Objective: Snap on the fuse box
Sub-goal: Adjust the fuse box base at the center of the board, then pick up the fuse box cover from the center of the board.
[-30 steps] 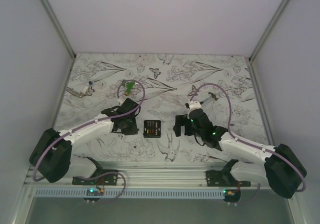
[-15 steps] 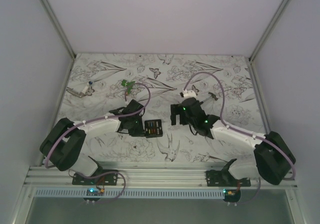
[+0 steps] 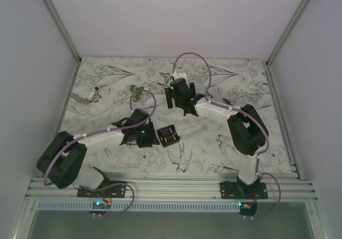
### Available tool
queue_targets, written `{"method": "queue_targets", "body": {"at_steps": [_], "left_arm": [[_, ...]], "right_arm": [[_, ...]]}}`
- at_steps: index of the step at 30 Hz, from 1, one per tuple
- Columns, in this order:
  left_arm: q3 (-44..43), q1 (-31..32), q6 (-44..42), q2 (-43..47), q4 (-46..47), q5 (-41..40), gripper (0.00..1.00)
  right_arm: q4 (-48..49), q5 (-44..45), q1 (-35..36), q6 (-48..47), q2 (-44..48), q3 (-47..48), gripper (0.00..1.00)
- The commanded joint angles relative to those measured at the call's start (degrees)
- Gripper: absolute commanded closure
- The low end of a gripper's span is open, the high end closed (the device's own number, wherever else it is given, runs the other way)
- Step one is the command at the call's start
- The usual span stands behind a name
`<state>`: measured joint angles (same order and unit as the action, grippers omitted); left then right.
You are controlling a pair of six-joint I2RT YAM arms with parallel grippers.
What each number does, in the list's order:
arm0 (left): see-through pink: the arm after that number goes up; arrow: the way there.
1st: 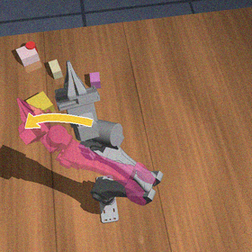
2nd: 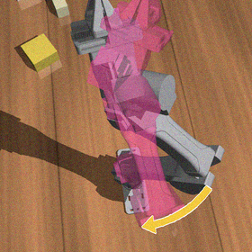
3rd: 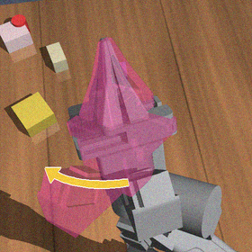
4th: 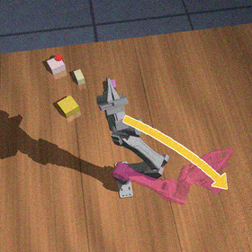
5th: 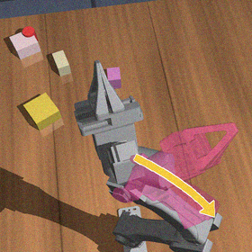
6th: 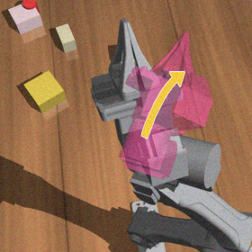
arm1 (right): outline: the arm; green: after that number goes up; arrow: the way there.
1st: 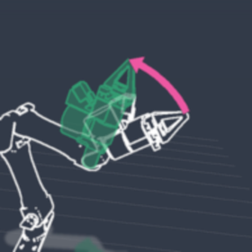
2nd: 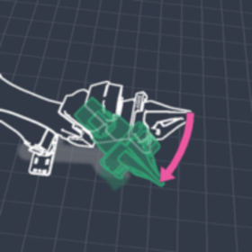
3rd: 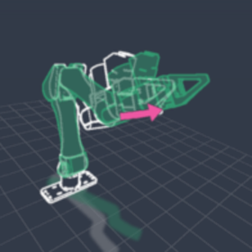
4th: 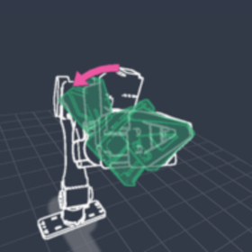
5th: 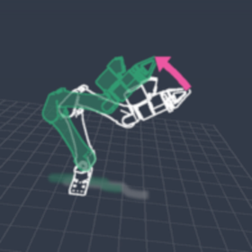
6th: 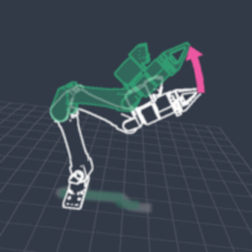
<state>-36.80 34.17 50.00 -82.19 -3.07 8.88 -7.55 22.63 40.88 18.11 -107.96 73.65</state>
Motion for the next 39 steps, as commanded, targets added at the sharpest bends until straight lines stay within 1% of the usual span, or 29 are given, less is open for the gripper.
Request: {"method": "queue_targets", "body": {"at_steps": [1, 4, 8, 11, 15, 23, 25, 31, 35, 39], "left_arm": [[2.93, -2.54, -1.61, 3.47, -2.85, -1.03, 0.49], [3.62, -3.81, -2.44, 4.58, -3.49, -1.08, 0.39], [3.76, -5.26, -3.19, 4.89, -3.68, -0.52, 0.27], [3.46, -5.98, -3.71, 4.79, -3.77, -0.16, 0.23], [2.78, -6.55, -4.39, 4.73, -3.93, -0.01, 0.21], [-0.36, -6.66, -6.21, 3.54, -5.47, -0.87, 0.18], [-1.25, -6.75, -6.74, 3.28, -6.13, -1.09, 0.18], [-4.54, -6.84, -8.94, 2.31, -7.60, -1.17, 0.17], [-7.58, -7.16, -11.20, 0.87, -8.75, -0.75, 0.20], [-9.01, -7.21, -11.65, 0.17, -9.39, 1.07, 0.21]], "right_arm": [[-3.98, 3.25, -0.39, -3.70, -6.61, 9.16, 0.00], [-5.49, 3.95, -0.39, -4.22, -10.54, 12.92, 0.00], [-7.85, 4.34, -0.45, -5.06, -13.72, 15.20, 0.00], [-9.48, 4.64, -0.45, -5.65, -13.81, 14.51, 0.00], [-9.94, 5.03, -0.45, -6.20, -10.25, 9.48, 0.00], [-10.03, 5.61, -1.11, -6.57, -0.99, -2.00, 0.00], [-9.96, 3.57, -2.11, -5.71, 1.07, -4.03, 0.00], [-8.59, -7.34, -4.67, -0.08, 5.86, -7.15, 0.00], [-7.66, -9.46, -5.88, 2.59, 6.88, -7.53, 0.00], [-7.65, -9.52, -7.02, 2.58, 6.09, -7.51, 0.00]]}}
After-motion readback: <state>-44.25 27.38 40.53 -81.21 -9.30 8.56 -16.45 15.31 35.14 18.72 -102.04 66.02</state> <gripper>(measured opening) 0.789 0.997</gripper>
